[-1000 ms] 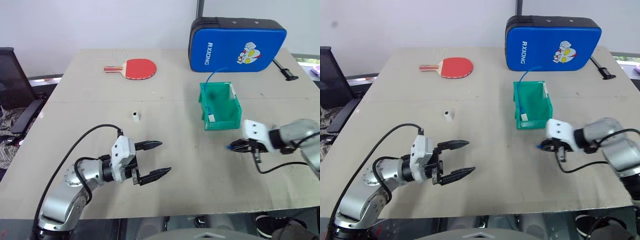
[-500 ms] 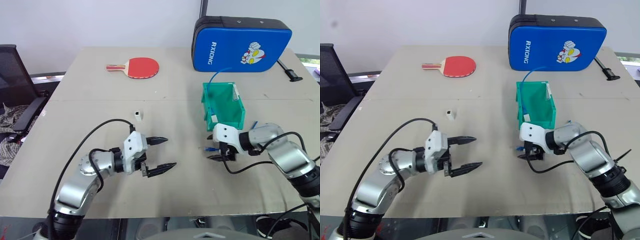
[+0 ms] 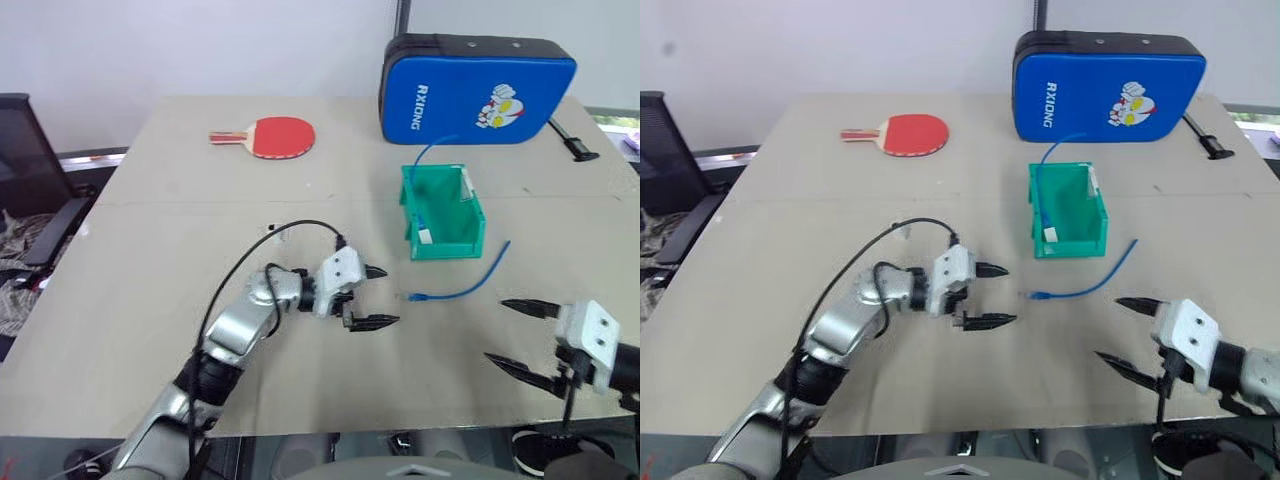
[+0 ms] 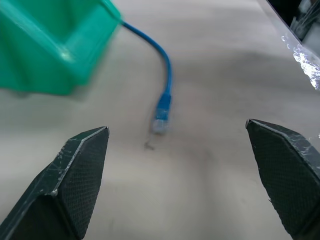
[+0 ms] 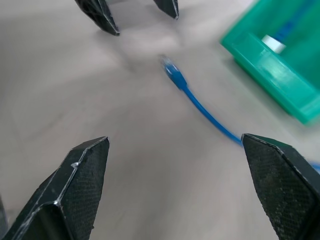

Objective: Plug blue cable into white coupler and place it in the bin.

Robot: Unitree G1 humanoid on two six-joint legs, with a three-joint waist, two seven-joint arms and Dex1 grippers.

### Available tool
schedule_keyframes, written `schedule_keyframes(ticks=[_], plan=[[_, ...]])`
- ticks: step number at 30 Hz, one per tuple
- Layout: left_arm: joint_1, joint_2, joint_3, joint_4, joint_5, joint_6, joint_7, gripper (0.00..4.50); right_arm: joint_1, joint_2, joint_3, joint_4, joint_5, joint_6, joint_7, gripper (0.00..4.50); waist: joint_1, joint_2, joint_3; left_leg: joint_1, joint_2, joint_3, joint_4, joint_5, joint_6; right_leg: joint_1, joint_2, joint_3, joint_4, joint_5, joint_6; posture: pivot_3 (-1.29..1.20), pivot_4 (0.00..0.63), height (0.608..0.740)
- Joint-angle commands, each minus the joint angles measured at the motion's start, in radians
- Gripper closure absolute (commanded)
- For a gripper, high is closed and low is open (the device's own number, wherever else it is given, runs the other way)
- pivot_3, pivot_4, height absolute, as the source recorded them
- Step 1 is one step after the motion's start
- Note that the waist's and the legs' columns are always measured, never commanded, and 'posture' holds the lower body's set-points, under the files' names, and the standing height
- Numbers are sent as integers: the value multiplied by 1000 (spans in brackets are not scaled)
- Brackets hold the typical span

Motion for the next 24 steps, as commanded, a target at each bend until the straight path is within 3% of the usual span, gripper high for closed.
schedule_keyframes(ticks=[1, 4, 6, 15, 21, 24], plan=[[-51, -23, -19, 54, 47, -38, -4, 0, 35, 7, -35, -39, 9, -70, -15, 342, 1, 0, 0, 0, 0, 0, 0, 0, 0, 0, 0, 0, 0, -1, -2, 0, 150, 740], [-84, -43, -40, 109, 85, -50, -12, 0, 58, 10, -30, -53, 9, -77, -39, 342, 1, 0, 0, 2, 0, 0, 0, 0, 0, 1, 0, 1, 1, -1, -2, 0, 150, 740], [-102, -55, -64, 147, 113, -66, -24, 514, 77, 14, -27, -71, 6, -74, -63, 248, 4, 0, 0, 1, 0, 0, 0, 0, 0, 1, 0, 1, 1, -1, -2, 0, 150, 740], [-121, -109, -89, 241, 152, -134, -58, 4462, 135, 17, -27, -133, 0, -55, -136, 248, 5, 0, 0, -2, 0, -1, 0, 0, 0, 1, -1, 0, -2, 0, 0, 0, 150, 740], [-109, -109, -71, 241, 135, -149, -87, 4462, 162, 23, -3, -139, 10, -30, -170, 248, 5, 0, 0, -1, 0, -1, 0, 0, 0, 1, -1, 0, -2, -1, -2, 0, 150, 740], [-80, -110, -15, 186, 40, -91, -124, 4462, 148, 43, 29, -170, 80, 109, -241, 248, 3, 0, 0, -1, 0, -1, 0, 0, 0, 1, -1, 0, -2, -1, -2, 0, 150, 740]])
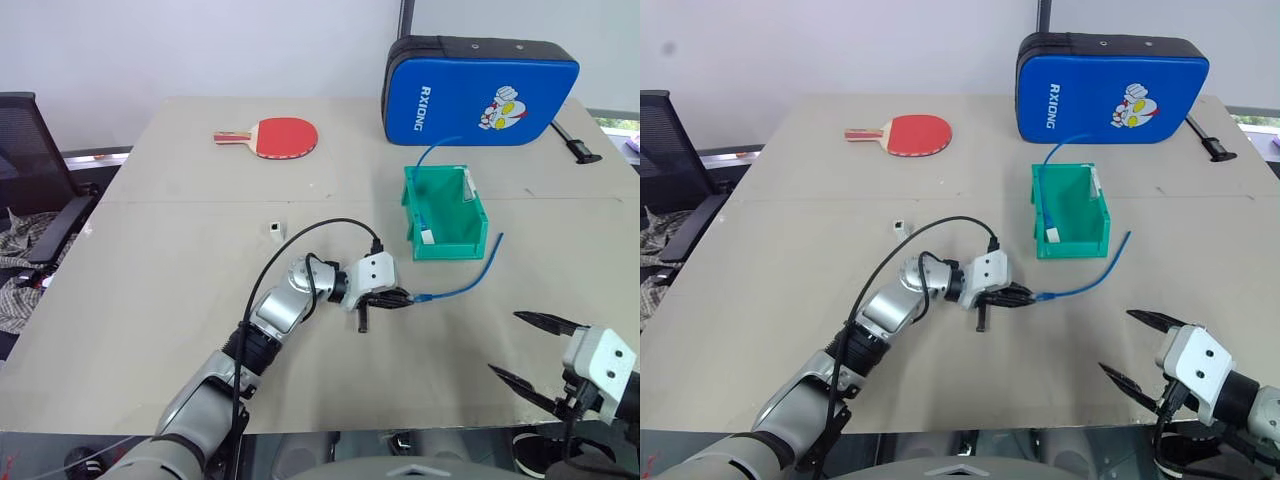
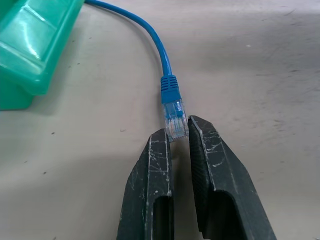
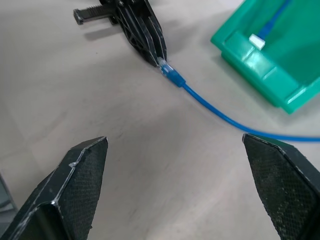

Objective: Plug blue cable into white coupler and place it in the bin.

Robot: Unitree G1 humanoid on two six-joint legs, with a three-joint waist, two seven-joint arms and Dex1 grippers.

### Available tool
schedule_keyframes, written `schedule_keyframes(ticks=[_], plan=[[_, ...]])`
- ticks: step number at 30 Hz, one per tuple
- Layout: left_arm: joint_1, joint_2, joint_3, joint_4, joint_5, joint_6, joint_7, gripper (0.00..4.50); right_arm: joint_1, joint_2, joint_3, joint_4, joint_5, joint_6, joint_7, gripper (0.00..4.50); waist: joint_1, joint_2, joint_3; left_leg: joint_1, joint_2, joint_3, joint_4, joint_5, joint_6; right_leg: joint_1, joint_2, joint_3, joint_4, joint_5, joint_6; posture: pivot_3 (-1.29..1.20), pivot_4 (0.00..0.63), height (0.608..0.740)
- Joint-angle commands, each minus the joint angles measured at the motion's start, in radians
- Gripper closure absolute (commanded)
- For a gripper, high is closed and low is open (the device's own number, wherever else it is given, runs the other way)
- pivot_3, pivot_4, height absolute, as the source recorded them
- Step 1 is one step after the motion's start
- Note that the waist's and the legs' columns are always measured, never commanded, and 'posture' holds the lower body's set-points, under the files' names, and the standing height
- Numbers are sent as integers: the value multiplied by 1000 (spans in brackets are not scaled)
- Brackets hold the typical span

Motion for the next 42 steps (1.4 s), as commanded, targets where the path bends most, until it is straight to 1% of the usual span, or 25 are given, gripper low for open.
schedule_keyframes(ticks=[1, 2, 4, 5, 6, 8, 11, 15, 20, 24, 30, 33, 34, 35, 36, 37, 38, 42], plan=[[35, -7, 79, -97, -142, 96, -54, 4462, -17, 27, 27, -64, 103, 160, -90, 248, -2, 0, 0, 0, 1, 0, 0, 0, 0, 0, 0, 0, 0, 0, 0, 0, 150, 740], [47, 3, 121, -161, -252, 223, -85, 4462, -33, 61, 43, -82, 207, 238, -147, 248, -3, 0, 0, 0, 2, 0, 0, 0, 0, 0, 0, 0, 0, 0, 0, 0, 150, 740], [61, 28, 184, -251, -418, 429, -124, 4462, -63, 117, 63, -106, 373, 334, -228, 248, -1, 0, 0, -1, 4, -2, 0, 0, 0, -1, 0, -2, 1, 0, 0, 0, 150, 740], [66, 47, 222, -288, -511, 546, -135, 4488, -81, 147, 79, -120, 464, 366, -274, 496, -1, 0, 0, -1, 4, -2, 0, 0, 0, -1, 0, -2, 1, 0, 0, 0, 150, 740], [69, 59, 246, -310, -568, 620, -135, 4500, -95, 161, 86, -130, 523, 387, -306, 770, -2, 0, 0, -1, 4, -3, 0, 0, 0, -1, 0, -2, 1, 0, 0, 0, 150, 740], [75, 72, 301, -348, -674, 740, -115, 4500, -129, 182, 113, -152, 631, 425, -390, 1515, -2, 1, 0, -1, 4, -3, 0, 0, 0, -1, 0, -3, 2, 0, 0, 0, 150, 740], [76, 70, 364, -383, -770, 848, -55, 4500, -183, 196, 154, -160, 768, 445, -490, 1515, -1, 1, 0, -1, 3, -3, 0, 0, 0, -1, 0, -2, 1, 0, 0, 0, 150, 740], [88, 70, 388, -419, -813, 895, -5, 4500, -262, 189, 207, -160, 926, 438, -594, 1515, -2, 1, 0, -1, 2, -2, 1, 0, 0, -1, -1, -1, 1, 0, 0, 0, 150, 740], [106, 78, 391, -452, -846, 914, 14, 4500, -358, 178, 264, -137, 1041, 421, -683, 1515, -3, 1, 0, -1, 2, -3, 0, 0, 0, -1, 0, -1, 1, 0, 0, 0, 150, 740], [113, 85, 381, -465, -843, 897, 13, 4500, -417, 162, 300, -113, 1084, 419, -727, 1515, -2, 1, 0, -1, 2, -2, 0, 0, 0, -1, 0, -1, 1, 0, 0, 0, 150, 740], [131, 93, 372, -475, -835, 874, 5, 4500, -429, 129, 322, -96, 1105, 417, -737, 1515, -2, 1, 0, -1, 2, -2, 0, 0, 0, -1, 0, -1, 1, 0, 0, 0, 150, 740], [140, 97, 365, -481, -830, 859, 3, 4500, -432, 116, 330, -89, 1110, 418, -737, 2359, -2, 1, 0, -1, 2, -2, 0, 0, 0, -1, 0, -1, 0, 0, 0, 0, 150, 740], [143, 99, 362, -484, -828, 853, 0, 4500, -433, 113, 332, -87, 1111, 418, -737, 2802, -2, 1, 0, -1, 2, -2, 0, 0, 0, -1, 0, -1, 0, 0, 0, 0, 150, 740], [148, 103, 357, -487, -822, 844, -6, 4500, -434, 109, 334, -84, 1110, 419, -737, 3350, -2, 1, 0, -1, 2, -2, 0, 0, 0, -1, 0, -1, 0, 0, 0, 0, 150, 740], [152, 106, 353, -488, -818, 837, -10, 4500, -435, 106, 336, -82, 1109, 419, -737, 4087, -2, 1, 0, -1, 2, -2, 0, 0, 0, -1, 0, -1, 0, 0, 0, 0, 150, 740], [155, 108, 350, -489, -815, 829, -14, 4500, -436, 104, 337, -79, 1108, 419, -737, 4332, -2, 1, 0, -1, 2, -2, 0, 0, 0, -1, 0, -1, 0, 0, 0, 0, 150, 740], [158, 111, 346, -489, -811, 821, -17, 4500, -436, 103, 339, -77, 1108, 418, -737, 4426, -2, 1, 0, -1, 2, -2, 0, 0, 0, -1, 0, -1, 0, 0, 0, 0, 150, 740], [167, 120, 335, -491, -799, 789, -27, 4500, -436, 90, 342, -73, 1114, 418, -738, 4426, -2, 1, 0, -1, 2, -2, 0, 0, 0, -1, 0, -1, 0, 0, 0, 0, 150, 740]])
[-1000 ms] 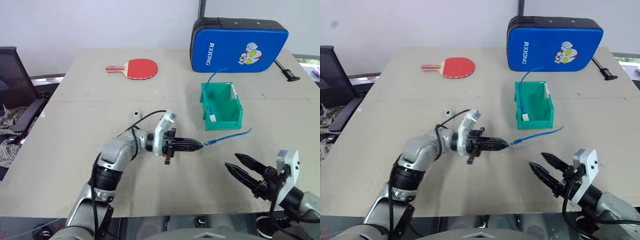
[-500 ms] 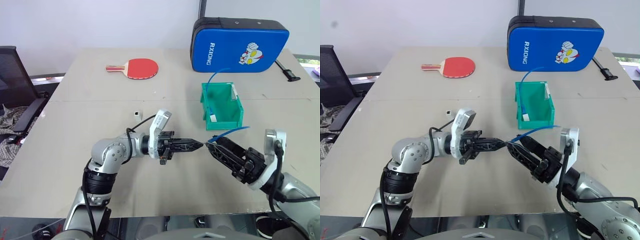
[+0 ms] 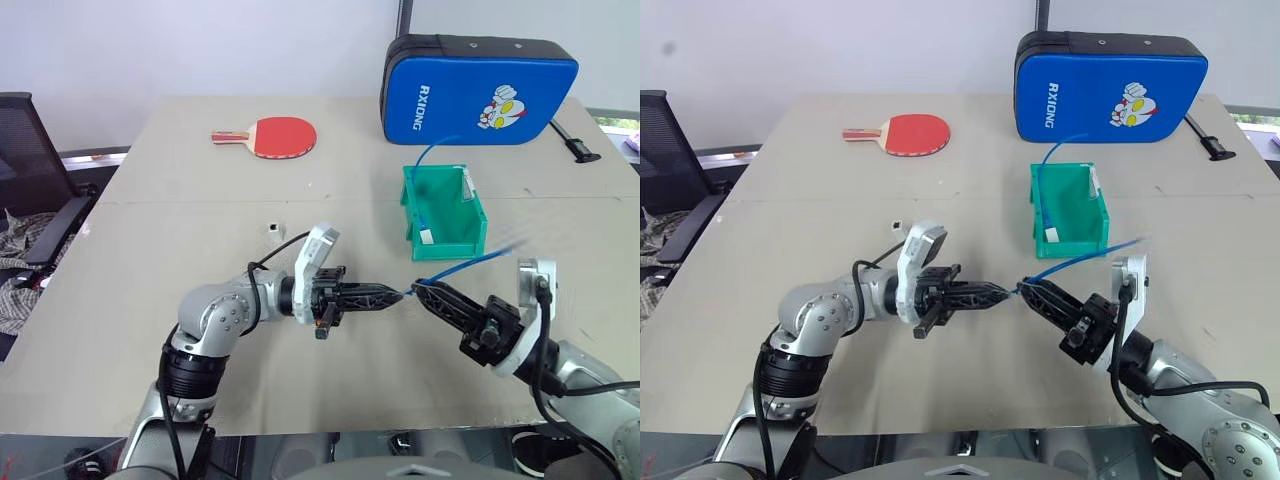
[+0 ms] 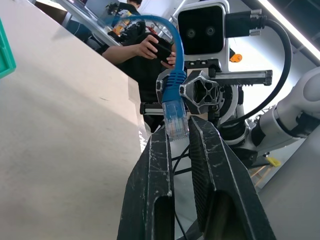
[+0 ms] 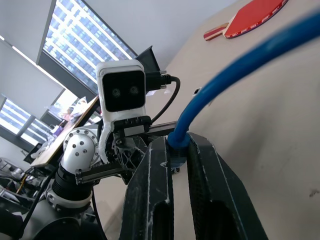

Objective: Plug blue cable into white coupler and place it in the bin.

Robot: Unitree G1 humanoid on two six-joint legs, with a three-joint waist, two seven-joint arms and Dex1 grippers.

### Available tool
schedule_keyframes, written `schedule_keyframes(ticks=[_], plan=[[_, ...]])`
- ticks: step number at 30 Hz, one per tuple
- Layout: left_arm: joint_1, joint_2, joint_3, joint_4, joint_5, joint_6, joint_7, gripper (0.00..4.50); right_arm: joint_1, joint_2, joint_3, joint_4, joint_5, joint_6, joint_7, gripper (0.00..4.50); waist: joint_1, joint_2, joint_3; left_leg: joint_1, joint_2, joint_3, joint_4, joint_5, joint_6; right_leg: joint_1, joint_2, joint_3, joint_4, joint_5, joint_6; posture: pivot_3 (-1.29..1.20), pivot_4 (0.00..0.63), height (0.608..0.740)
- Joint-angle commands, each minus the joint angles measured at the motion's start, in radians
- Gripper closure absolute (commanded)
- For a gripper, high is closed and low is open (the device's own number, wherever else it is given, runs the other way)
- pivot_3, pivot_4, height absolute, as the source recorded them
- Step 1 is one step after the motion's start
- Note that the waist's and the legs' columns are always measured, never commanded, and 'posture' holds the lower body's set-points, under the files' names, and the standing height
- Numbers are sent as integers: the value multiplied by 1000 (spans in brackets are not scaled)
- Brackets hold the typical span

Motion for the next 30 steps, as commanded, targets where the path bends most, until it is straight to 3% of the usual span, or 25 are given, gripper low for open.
schedule_keyframes(ticks=[1, 4, 5, 11, 19, 22, 30], plan=[[8, 1, -18, -43, 20, -50, -13, 4500, -6, -13, 4, -23, 22, -13, 4, 4426, 0, 0, 0, 0, 0, 0, 0, 0, 0, 0, 0, 0, 0, 0, 0, 0, 150, 740], [24, -13, -19, -39, 72, -126, 19, 4500, -4, -26, -1, -20, 27, -15, 12, 4426, 0, 0, 0, 0, 0, 0, 0, 0, 0, 0, 0, 0, 0, 0, 0, 0, 150, 740], [27, -14, -17, -41, 84, -144, 24, 3564, -3, -29, -3, -19, 28, -17, 14, 4500, 0, 0, 0, 0, 0, 0, 0, 0, 0, 0, 0, 0, -1, 0, 0, 0, 150, 740], [160, 8, 77, -121, 266, -374, 189, 922, -15, -36, -30, 15, -69, -59, 88, 4500, -3, 0, 0, 0, 1, 1, 0, 0, 0, 0, 0, 1, -1, 0, 0, 0, 150, 740], [277, 11, 270, -65, 466, -633, 432, 922, -52, -11, -33, 94, -153, -93, 181, 4500, 4, 0, 0, 0, 1, 0, -1, 0, 0, -1, -1, 0, -1, 0, 0, 0, 150, 740], [294, 44, 292, 6, 464, -625, 408, 922, -85, -2, -18, 125, -175, -87, 203, 4500, 1, 0, 0, 0, 1, 2, -1, 0, 0, -1, -1, 0, -1, 0, 0, 0, 150, 740], [148, 170, 275, 305, 543, -727, 300, 922, -116, 9, -11, 139, -206, -79, 217, 4500, 2, -1, 0, -1, 1, 0, -1, 0, 0, -1, 0, -2, -1, 1, 0, 0, 150, 740]])
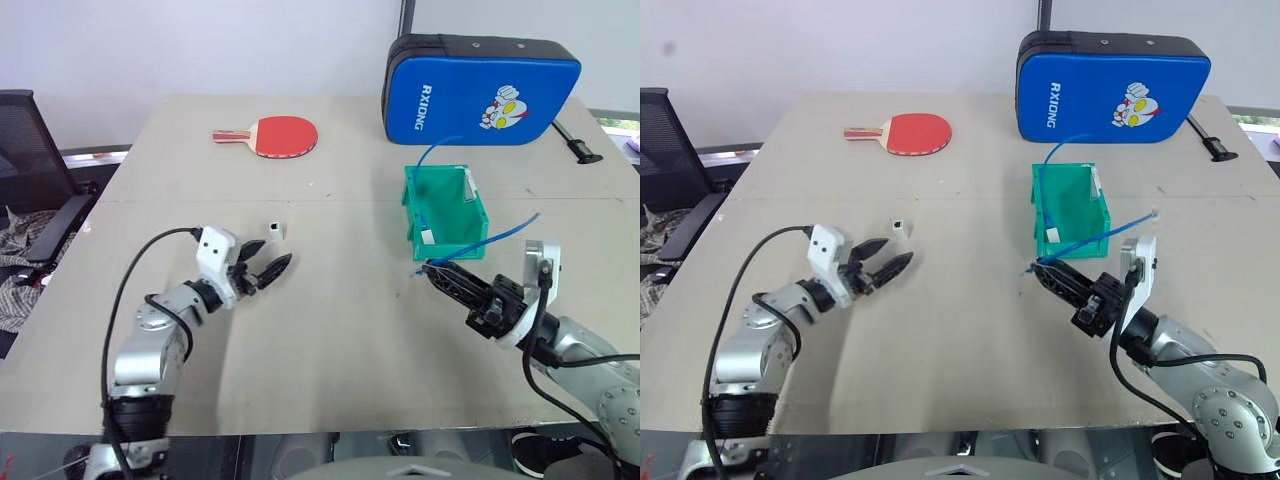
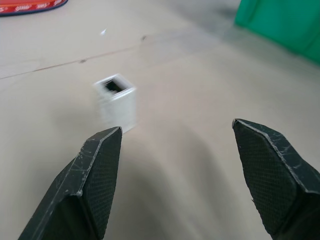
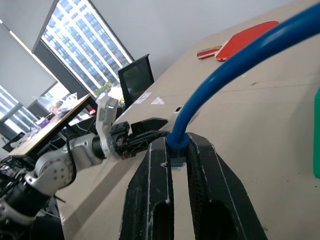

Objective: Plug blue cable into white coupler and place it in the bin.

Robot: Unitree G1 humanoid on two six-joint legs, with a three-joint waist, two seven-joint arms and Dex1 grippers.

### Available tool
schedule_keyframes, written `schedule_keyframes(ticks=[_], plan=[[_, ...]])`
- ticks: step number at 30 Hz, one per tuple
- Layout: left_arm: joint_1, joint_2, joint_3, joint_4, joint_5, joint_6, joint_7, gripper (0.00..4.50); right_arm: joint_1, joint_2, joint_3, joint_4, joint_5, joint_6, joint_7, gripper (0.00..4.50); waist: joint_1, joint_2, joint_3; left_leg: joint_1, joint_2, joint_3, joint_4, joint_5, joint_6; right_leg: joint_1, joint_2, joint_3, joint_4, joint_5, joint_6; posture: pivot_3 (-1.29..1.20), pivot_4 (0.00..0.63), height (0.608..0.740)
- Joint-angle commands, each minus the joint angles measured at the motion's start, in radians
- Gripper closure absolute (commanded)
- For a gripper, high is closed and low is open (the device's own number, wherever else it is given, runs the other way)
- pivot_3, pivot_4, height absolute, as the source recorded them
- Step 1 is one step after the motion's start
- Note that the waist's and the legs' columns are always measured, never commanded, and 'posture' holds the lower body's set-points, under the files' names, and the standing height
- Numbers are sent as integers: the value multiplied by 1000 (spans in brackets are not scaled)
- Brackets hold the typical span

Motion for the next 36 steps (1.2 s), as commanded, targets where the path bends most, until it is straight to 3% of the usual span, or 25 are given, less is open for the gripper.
schedule_keyframes(ticks=[1, 10, 19, 25, 31, 32, 36], plan=[[-81, 62, -9, 119, 36, -91, -96, 922, -11, 10, -11, -23, -1, -6, 4, 4500, 0, 0, 0, 0, 0, 0, 0, 0, 0, 0, 0, 0, 0, 0, 0, 0, 150, 740], [-359, 126, -108, 543, 152, -269, -288, 922, 17, 33, -10, -63, -22, -11, -30, 4500, -2, -1, 0, -1, -1, 1, 0, 0, 0, 0, -1, 1, -1, 4, 0, 0, 150, 740], [-567, 102, -169, 854, 261, -410, -321, 922, 62, 38, -22, -104, -21, -17, -59, 4500, -2, -2, 1, -2, -1, 1, 0, 0, 0, -1, 0, 0, 0, 5, 1, 0, 150, 740], [-620, 81, -186, 971, 300, -477, -360, 922, 85, 34, -29, -121, -21, -21, -67, 4500, -2, -3, 1, -2, -1, 1, 0, 0, 1, -1, 0, 0, 0, 5, 1, 0, 150, 740], [-627, 57, -163, 997, 266, -487, -443, 3687, 96, 25, -38, -128, -25, -20, -68, 4500, -2, -4, 1, -2, -1, 1, 0, 0, 1, -1, -1, 0, 0, 5, 1, 0, 150, 740], [-625, 54, -157, 988, 255, -480, -465, 3969, 96, 24, -40, -128, -27, -20, -67, 4500, -2, -4, 1, -2, -1, 1, 0, 0, 1, -1, -1, 0, 0, 5, 1, 0, 150, 740], [-579, 40, -157, 853, 203, -391, -575, 3944, 88, 8, -44, -128, -61, -24, -44, 4500, -3, -4, 1, -2, -1, 1, 0, 0, 1, -1, 0, 0, 0, 5, 1, 0, 150, 740]])
